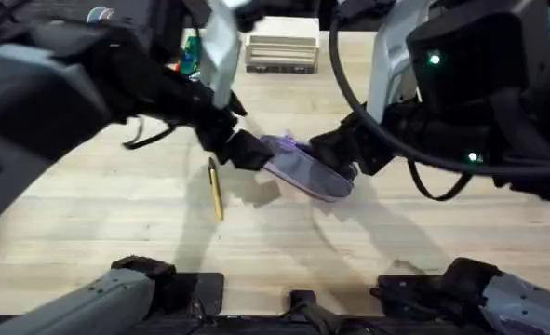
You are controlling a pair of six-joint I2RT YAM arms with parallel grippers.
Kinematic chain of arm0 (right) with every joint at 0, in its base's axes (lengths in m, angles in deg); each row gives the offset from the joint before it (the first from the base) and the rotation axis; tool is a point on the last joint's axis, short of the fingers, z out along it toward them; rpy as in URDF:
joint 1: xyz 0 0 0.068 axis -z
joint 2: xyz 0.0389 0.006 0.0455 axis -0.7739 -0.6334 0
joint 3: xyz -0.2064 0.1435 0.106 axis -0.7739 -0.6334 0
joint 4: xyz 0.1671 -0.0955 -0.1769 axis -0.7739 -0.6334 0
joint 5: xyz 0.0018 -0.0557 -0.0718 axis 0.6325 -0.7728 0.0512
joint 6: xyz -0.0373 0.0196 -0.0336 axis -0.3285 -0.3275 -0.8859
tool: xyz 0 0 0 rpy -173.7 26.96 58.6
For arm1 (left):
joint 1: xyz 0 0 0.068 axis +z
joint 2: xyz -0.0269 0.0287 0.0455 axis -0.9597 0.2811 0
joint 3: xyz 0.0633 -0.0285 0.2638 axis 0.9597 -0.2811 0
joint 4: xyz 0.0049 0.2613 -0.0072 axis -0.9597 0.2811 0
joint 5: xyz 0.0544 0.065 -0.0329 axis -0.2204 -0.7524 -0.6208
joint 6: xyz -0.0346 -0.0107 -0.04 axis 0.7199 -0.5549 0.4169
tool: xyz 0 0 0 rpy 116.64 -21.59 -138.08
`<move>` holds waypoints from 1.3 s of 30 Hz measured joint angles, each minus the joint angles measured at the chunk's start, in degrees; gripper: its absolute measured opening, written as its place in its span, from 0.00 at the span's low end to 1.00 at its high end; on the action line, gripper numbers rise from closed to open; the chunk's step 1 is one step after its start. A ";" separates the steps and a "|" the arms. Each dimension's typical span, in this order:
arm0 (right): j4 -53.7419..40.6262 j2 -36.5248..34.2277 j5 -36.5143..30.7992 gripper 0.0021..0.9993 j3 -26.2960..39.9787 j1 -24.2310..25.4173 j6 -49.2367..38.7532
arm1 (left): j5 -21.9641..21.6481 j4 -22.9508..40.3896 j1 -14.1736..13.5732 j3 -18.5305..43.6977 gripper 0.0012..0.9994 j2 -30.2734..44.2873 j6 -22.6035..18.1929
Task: Unzip the bag, pick up the pens from the table one at a time and place them inside, then zip the bag closed.
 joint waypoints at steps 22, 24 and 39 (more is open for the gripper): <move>-1.43 -13.95 1.17 0.03 0.00 1.96 -0.40 | -1.96 2.89 4.46 0.02 0.99 -17.89 -0.02; -1.38 -14.71 1.17 0.03 0.00 1.95 -0.43 | -2.00 2.88 4.46 0.02 0.99 -17.96 -0.02; 6.72 -24.63 0.94 0.03 0.04 2.11 -1.10 | -2.64 2.89 4.46 0.02 0.99 -17.95 -0.02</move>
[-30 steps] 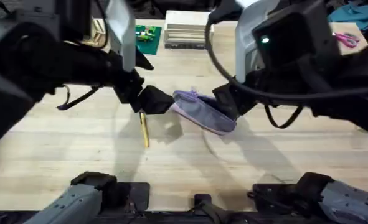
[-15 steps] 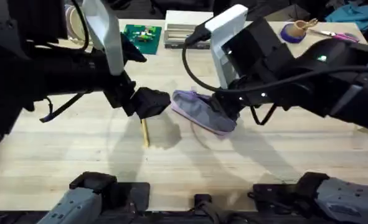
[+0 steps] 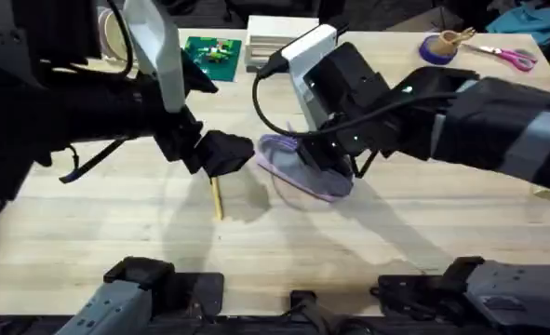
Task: Unzip the bag, pick up the pens from the table one at a time and place them inside, then zip the bag closed.
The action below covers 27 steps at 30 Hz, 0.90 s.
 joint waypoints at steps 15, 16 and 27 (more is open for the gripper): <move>-0.69 -0.26 5.09 0.56 0.00 0.21 -3.66 | -0.22 0.00 0.00 0.00 0.99 0.02 0.00; -0.90 -0.26 5.90 0.71 0.00 0.22 -4.29 | -0.22 0.00 0.00 0.00 0.99 0.02 0.00; -1.59 -0.27 10.44 1.00 0.00 1.91 -16.13 | -0.35 0.00 0.00 0.00 0.99 0.02 0.00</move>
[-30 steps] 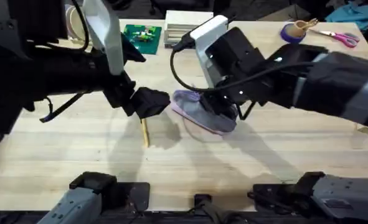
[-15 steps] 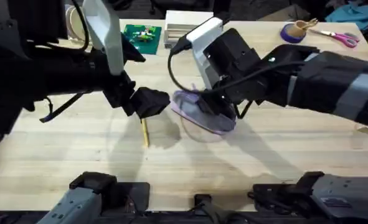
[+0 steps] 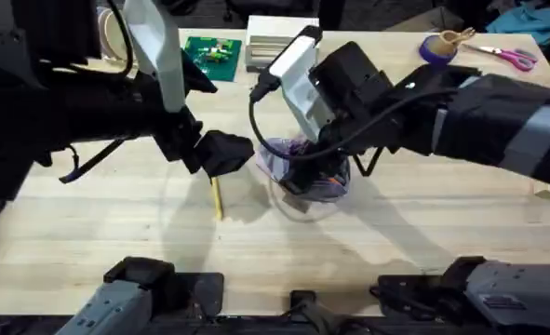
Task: Unzip the bag, pick up the pens from the table one at a time and place them inside, then zip the bag closed.
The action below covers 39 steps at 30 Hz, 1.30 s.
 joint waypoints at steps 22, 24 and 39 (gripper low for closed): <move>-14.10 3.11 2.38 1.00 11.78 7.40 -5.25 | -2.65 0.90 -0.02 0.00 0.99 -0.02 6.24; -14.39 4.75 2.37 1.00 11.91 7.40 -3.38 | -6.01 2.09 -0.02 0.00 0.99 0.00 10.93; -12.27 18.07 2.36 1.00 12.07 7.40 6.24 | -16.25 7.90 0.09 0.00 0.99 0.00 35.93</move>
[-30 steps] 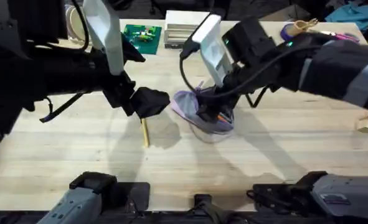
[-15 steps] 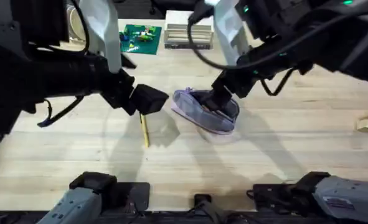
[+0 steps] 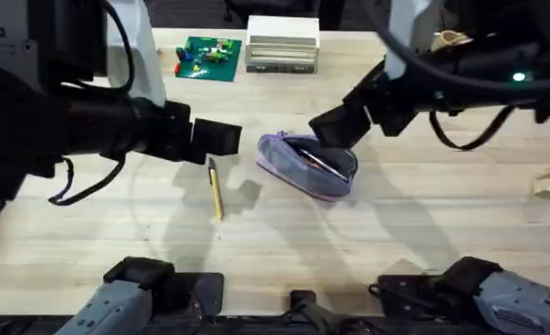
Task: Unzip the bag, pick up the pens from the table one at a time and place them inside, then zip the bag closed.
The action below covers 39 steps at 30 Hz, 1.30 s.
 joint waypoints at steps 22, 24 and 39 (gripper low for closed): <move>2.91 3.00 0.00 1.00 0.00 0.00 0.41 | -15.69 1.50 0.00 0.00 1.00 17.08 30.05; 2.91 3.02 -0.02 1.00 0.00 0.00 0.43 | -15.83 1.50 -0.02 0.00 1.00 20.13 31.58; 2.93 3.00 -0.02 1.00 0.00 0.00 0.45 | -16.61 -1.11 -8.46 0.00 0.99 33.05 36.18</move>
